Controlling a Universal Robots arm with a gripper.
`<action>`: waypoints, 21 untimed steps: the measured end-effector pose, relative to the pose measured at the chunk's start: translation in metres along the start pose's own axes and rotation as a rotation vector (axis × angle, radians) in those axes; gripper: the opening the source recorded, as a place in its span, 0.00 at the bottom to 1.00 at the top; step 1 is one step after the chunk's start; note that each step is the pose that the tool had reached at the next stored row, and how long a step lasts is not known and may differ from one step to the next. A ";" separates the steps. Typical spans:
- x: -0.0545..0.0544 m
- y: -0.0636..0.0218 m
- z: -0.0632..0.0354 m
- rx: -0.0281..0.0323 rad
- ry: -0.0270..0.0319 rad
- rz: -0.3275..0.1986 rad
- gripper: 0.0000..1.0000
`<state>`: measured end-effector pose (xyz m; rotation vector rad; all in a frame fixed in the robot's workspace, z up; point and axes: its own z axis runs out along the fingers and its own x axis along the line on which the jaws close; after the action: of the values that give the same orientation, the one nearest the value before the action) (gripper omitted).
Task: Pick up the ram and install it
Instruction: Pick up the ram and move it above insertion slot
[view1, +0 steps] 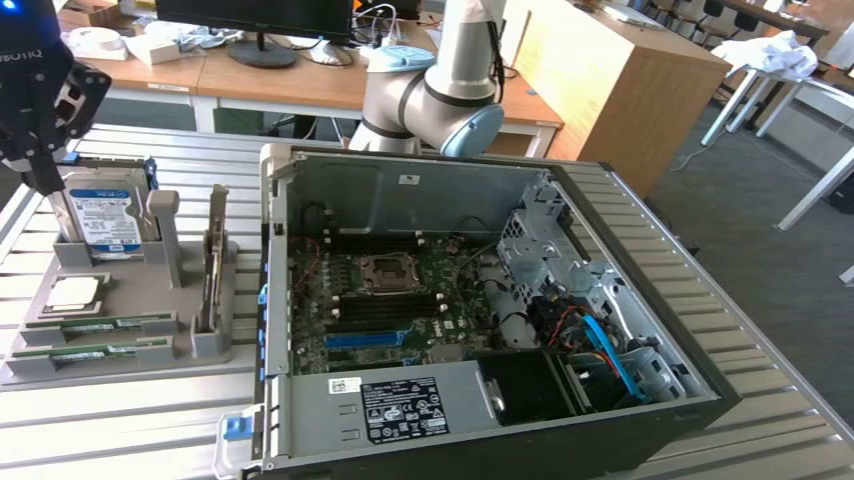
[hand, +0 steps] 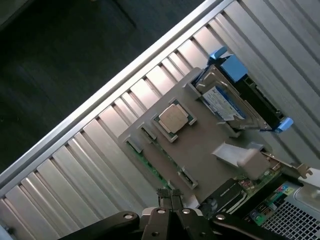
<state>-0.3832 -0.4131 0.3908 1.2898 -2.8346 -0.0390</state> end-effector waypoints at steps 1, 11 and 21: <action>0.000 0.0000 0.0000 0.0002 0.0009 -0.020 0.10; 0.000 0.0000 0.0002 0.0020 0.0110 -0.195 0.10; 0.000 0.0000 0.0006 0.0038 0.0200 -0.377 0.10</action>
<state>-0.3832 -0.4131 0.3901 1.7917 -2.5336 -0.0280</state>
